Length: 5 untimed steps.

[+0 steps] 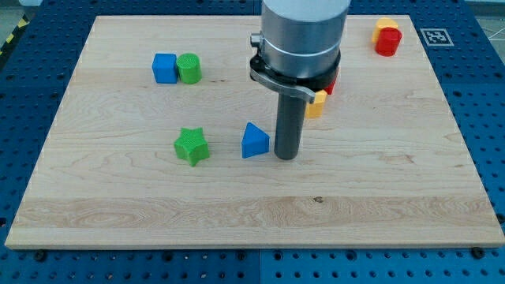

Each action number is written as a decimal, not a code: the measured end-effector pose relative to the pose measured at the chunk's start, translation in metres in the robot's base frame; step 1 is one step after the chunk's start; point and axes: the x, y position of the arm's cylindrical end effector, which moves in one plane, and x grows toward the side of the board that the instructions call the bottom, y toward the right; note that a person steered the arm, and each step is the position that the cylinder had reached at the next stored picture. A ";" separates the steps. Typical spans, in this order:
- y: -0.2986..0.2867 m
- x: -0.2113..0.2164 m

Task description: Slide the blue triangle to the top of the green star

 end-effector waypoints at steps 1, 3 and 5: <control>0.010 0.014; 0.006 0.018; -0.019 0.001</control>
